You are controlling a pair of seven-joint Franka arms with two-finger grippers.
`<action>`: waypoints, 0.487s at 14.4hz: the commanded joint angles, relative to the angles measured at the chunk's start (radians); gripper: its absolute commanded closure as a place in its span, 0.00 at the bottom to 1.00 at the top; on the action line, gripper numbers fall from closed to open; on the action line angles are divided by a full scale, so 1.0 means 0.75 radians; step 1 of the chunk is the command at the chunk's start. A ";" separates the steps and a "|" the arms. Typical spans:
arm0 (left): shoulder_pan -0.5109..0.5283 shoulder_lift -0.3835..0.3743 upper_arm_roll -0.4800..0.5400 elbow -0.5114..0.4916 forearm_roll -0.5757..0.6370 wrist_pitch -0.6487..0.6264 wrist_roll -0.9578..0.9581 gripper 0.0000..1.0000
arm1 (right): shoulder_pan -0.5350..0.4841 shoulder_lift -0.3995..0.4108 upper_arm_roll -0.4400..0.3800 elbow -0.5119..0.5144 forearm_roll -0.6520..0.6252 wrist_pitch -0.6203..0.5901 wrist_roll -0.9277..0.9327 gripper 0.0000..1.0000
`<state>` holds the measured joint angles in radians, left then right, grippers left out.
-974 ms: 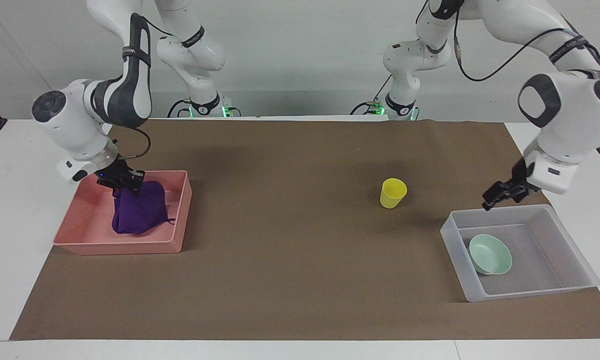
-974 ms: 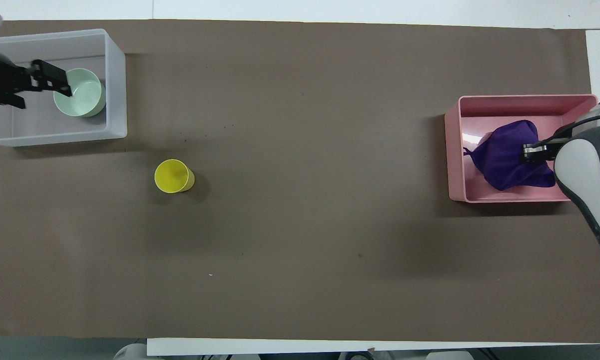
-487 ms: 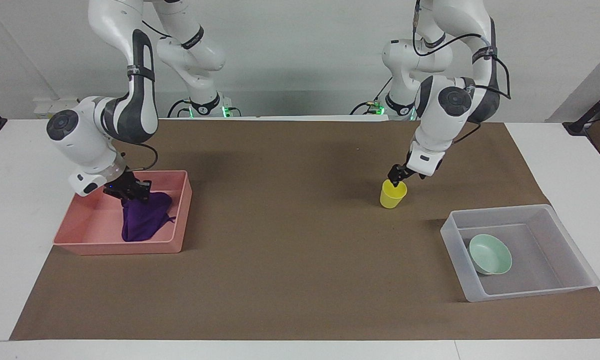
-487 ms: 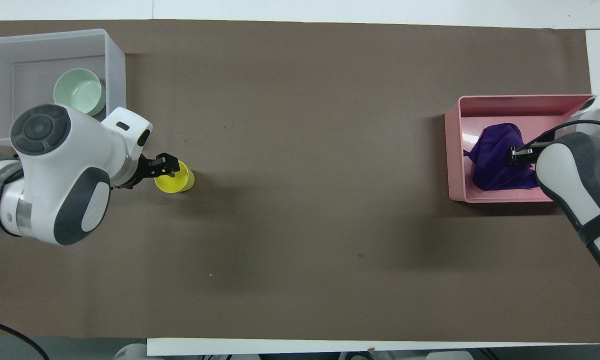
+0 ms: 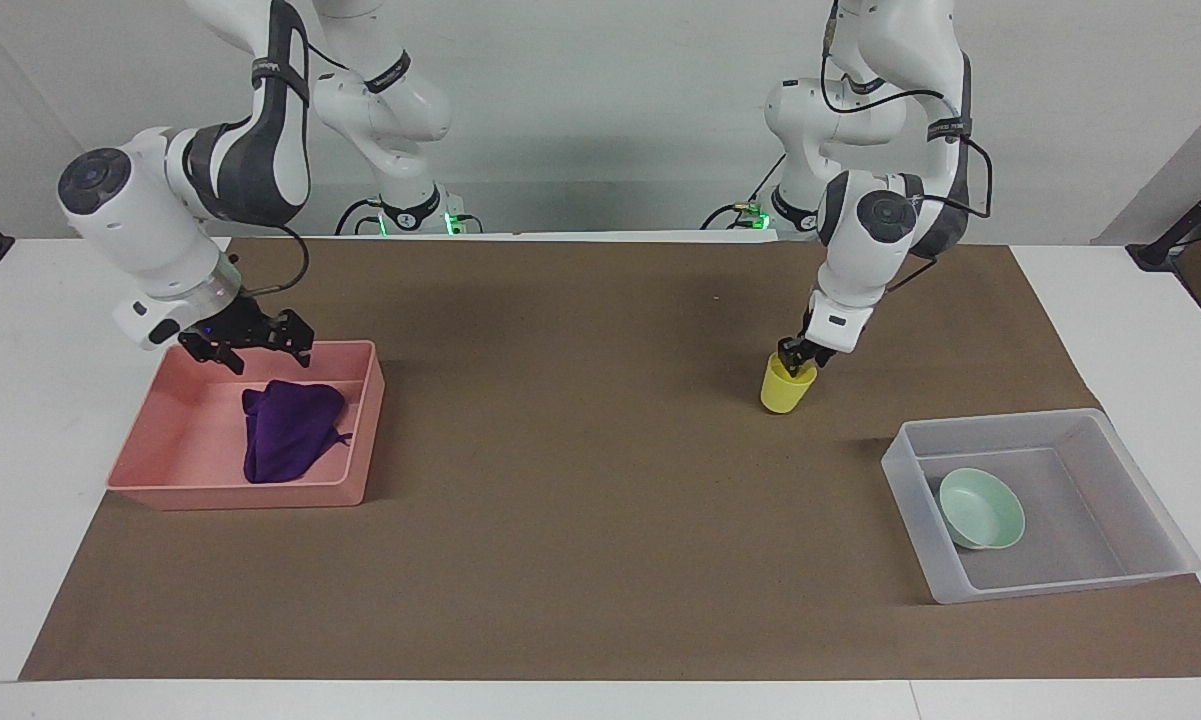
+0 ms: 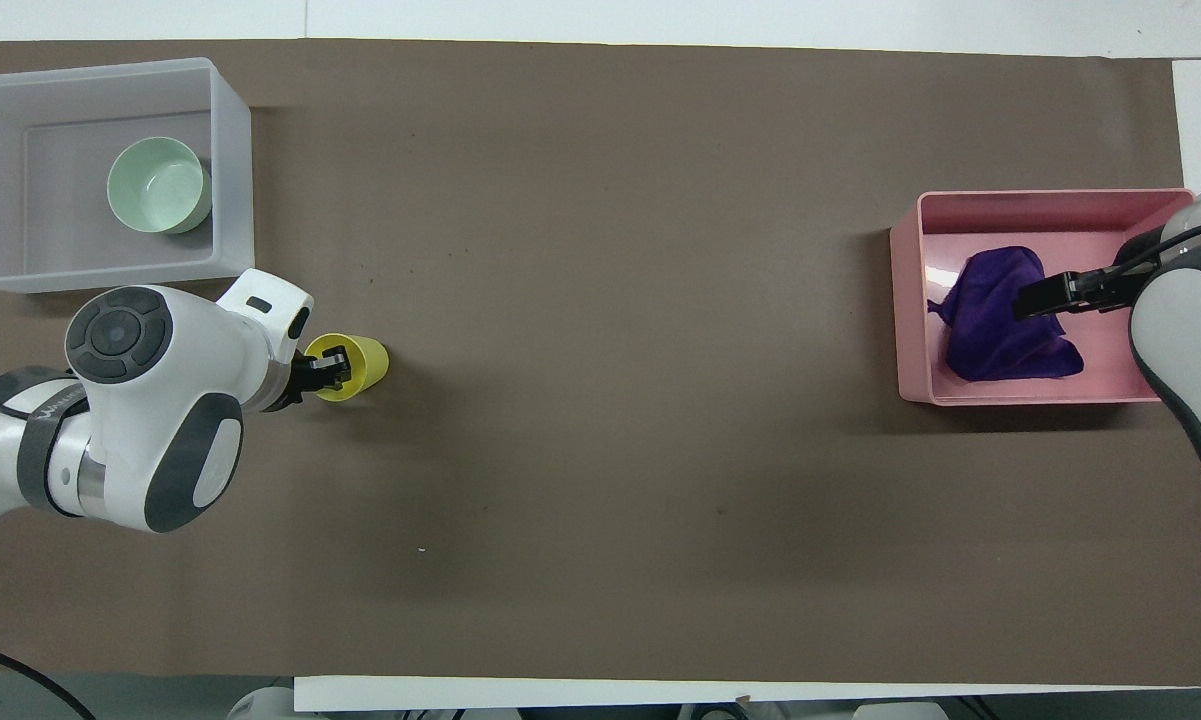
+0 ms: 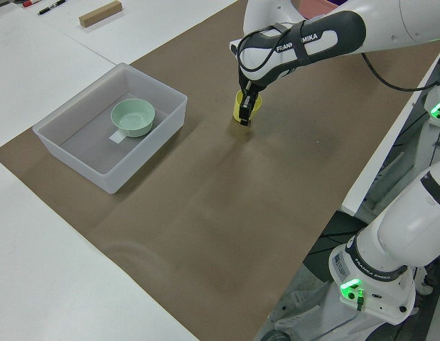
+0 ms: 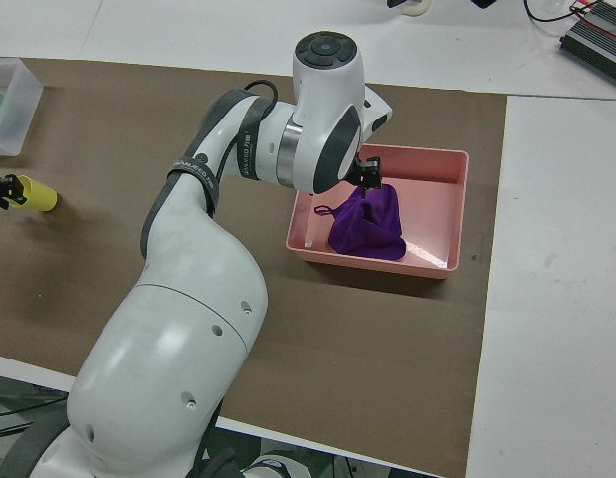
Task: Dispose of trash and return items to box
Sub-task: 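Carry the yellow cup into the clear box with the left gripper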
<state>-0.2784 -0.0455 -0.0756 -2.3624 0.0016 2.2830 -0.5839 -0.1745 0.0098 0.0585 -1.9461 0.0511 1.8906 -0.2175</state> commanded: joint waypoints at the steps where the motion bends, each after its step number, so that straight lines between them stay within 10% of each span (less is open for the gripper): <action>1: -0.007 0.015 0.011 0.067 -0.004 0.020 -0.027 1.00 | 0.107 0.005 0.006 0.087 -0.005 -0.089 0.150 0.01; 7: 0.117 0.142 0.023 0.664 -0.027 -0.311 -0.013 1.00 | 0.231 0.016 0.006 0.277 -0.011 -0.327 0.227 0.01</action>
<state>-0.2454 0.0196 -0.0616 -2.0308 -0.0085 2.1808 -0.5941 0.0008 0.0073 0.0645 -1.8279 0.0507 1.7403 -0.0526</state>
